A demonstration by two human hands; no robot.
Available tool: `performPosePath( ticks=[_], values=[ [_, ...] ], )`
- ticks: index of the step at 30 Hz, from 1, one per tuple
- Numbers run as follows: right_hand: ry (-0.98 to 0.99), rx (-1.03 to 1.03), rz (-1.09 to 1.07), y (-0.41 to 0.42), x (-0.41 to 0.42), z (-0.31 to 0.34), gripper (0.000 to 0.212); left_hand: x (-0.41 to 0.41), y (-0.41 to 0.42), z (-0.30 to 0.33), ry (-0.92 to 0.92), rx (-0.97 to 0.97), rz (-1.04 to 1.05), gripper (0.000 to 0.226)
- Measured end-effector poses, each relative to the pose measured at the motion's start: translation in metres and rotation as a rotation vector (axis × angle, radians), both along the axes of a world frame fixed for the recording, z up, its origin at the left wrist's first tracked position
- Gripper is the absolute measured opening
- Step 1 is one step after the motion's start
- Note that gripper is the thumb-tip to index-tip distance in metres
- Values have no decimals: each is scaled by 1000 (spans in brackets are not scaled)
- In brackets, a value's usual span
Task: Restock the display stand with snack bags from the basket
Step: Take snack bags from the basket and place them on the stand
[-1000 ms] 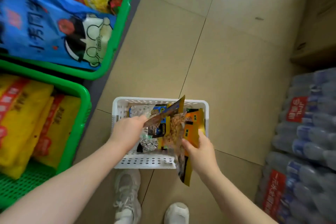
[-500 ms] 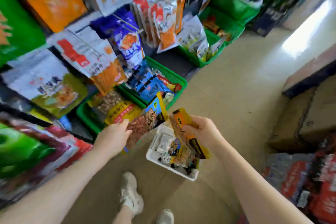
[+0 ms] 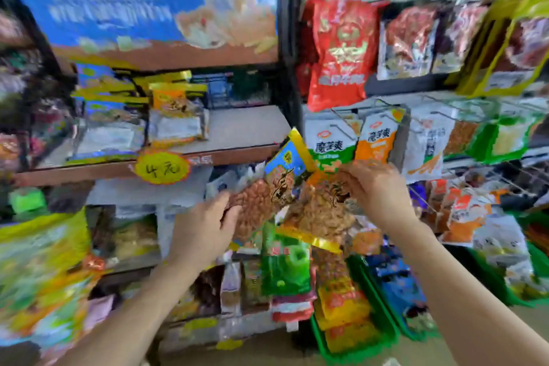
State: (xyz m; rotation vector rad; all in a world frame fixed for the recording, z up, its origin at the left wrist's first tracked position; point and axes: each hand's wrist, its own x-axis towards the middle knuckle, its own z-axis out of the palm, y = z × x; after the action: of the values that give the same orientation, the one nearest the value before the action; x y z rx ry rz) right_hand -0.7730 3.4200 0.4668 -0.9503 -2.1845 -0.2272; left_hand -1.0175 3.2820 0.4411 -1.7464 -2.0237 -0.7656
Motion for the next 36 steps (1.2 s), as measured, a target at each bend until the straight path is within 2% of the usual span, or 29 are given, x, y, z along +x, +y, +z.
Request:
performPosePath(
  ticks=[3,6,8,10,12,16,18,21,24,26,27,28,30,32,36],
  values=[
    [35,127,9,7,-72,43,32,-70,-14,51,150,182,70,21],
    [43,219,36,20,-129,74,28,-134,-20,89,262,255,156,19],
    [47,270,73,29,-172,93,31,-183,-20,106,288,249,239,12],
    [55,291,102,37,-212,108,34,-223,-16,119,292,186,310,14],
    [51,249,133,49,-245,116,27,-255,-6,124,226,161,359,15],
    [-10,154,178,70,-300,127,21,-311,33,107,-221,79,381,24],
    [-86,194,186,79,-325,133,21,-329,46,88,-332,-32,357,25],
    [-162,245,230,91,-358,140,21,-335,47,59,-332,-243,407,37],
    [-253,181,257,109,-384,141,18,-337,44,48,-302,-288,485,39],
    [-328,122,260,118,-401,134,13,-339,45,51,-181,-279,518,42],
    [-392,67,231,120,-409,129,13,-340,45,51,-109,-247,510,46],
    [-466,7,180,121,-416,120,22,-341,45,50,-60,-194,470,47],
    [-572,-78,96,124,-424,97,53,-336,44,50,-21,-99,309,39],
    [-551,-137,80,117,-423,70,73,-329,41,47,53,-56,130,28],
    [-436,-259,111,98,-400,35,70,-304,34,34,88,-93,-133,30]
  ],
)
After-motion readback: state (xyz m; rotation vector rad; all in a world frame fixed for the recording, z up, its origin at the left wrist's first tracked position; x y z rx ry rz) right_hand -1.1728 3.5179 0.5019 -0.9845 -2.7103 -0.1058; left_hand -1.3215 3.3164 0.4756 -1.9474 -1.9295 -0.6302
